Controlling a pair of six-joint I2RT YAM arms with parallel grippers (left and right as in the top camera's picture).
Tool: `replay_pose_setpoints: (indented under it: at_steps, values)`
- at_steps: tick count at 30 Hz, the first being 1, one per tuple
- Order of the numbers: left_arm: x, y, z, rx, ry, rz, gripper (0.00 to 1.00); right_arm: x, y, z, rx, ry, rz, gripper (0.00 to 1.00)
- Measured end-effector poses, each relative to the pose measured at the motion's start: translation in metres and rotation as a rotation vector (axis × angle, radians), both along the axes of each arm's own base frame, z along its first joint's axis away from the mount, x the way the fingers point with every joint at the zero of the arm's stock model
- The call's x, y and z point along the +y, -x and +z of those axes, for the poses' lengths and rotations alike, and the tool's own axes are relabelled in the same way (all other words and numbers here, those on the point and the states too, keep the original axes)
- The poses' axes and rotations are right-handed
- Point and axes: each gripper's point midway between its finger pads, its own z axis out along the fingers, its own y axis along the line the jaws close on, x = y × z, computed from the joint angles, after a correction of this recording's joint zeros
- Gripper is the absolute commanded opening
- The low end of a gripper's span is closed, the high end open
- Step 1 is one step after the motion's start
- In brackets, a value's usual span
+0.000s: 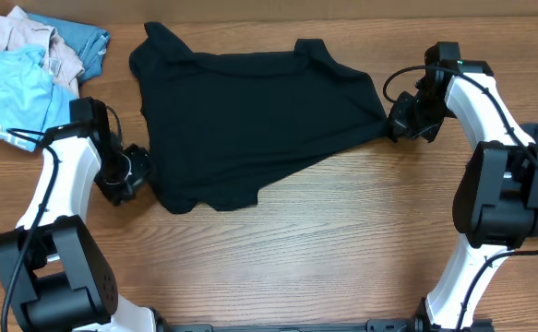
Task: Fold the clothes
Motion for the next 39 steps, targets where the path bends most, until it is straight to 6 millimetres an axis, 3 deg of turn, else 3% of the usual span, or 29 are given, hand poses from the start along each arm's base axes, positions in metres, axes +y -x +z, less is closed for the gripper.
replay_pose_setpoints:
  at_steps: [3, 6, 7, 8, 11, 13, 21, 26, 28, 37, 39]
  values:
    - [-0.044, 0.000, 0.001, -0.004, 0.030, -0.186, 0.64, 0.001, -0.003, 0.001, -0.014, -0.007, 0.000, 0.04]
    - [-0.111, 0.002, 0.006, -0.022, -0.024, -0.441, 0.70, 0.001, -0.005, 0.001, -0.020, -0.007, 0.000, 0.04]
    - [-0.123, 0.001, 0.008, -0.034, -0.037, -0.483, 0.73, 0.001, -0.006, 0.001, -0.024, -0.007, 0.000, 0.04]
    - [-0.156, 0.000, 0.014, -0.076, -0.059, -0.580, 0.74, 0.001, -0.006, 0.001, -0.024, -0.006, 0.000, 0.04]
    - [-0.203, 0.011, 0.017, -0.105, -0.071, -0.654, 0.81, 0.001, -0.006, 0.001, -0.025, -0.006, 0.000, 0.04]
    - [-0.218, 0.020, 0.017, -0.109, -0.095, -0.684, 0.82, 0.001, -0.006, 0.001, -0.026, -0.007, 0.000, 0.04]
    - [-0.234, 0.008, 0.016, -0.236, -0.366, -0.808, 0.81, 0.005, -0.007, 0.002, -0.031, -0.031, 0.002, 0.04]
    - [-0.218, 0.016, -0.031, -0.073, -0.455, -0.838, 0.80, 0.005, -0.007, 0.002, -0.032, -0.033, 0.002, 0.04]
    - [-0.215, 0.018, -0.041, -0.044, -0.466, -0.845, 0.80, 0.005, -0.008, 0.003, -0.036, -0.033, 0.003, 0.04]
    - [-0.200, 0.008, -0.045, -0.044, -0.585, -0.825, 0.77, 0.006, -0.008, 0.003, -0.037, -0.039, 0.003, 0.04]
    - [-0.194, 0.004, -0.044, -0.052, -0.633, -0.812, 0.65, 0.006, -0.008, 0.003, -0.036, -0.039, 0.003, 0.04]
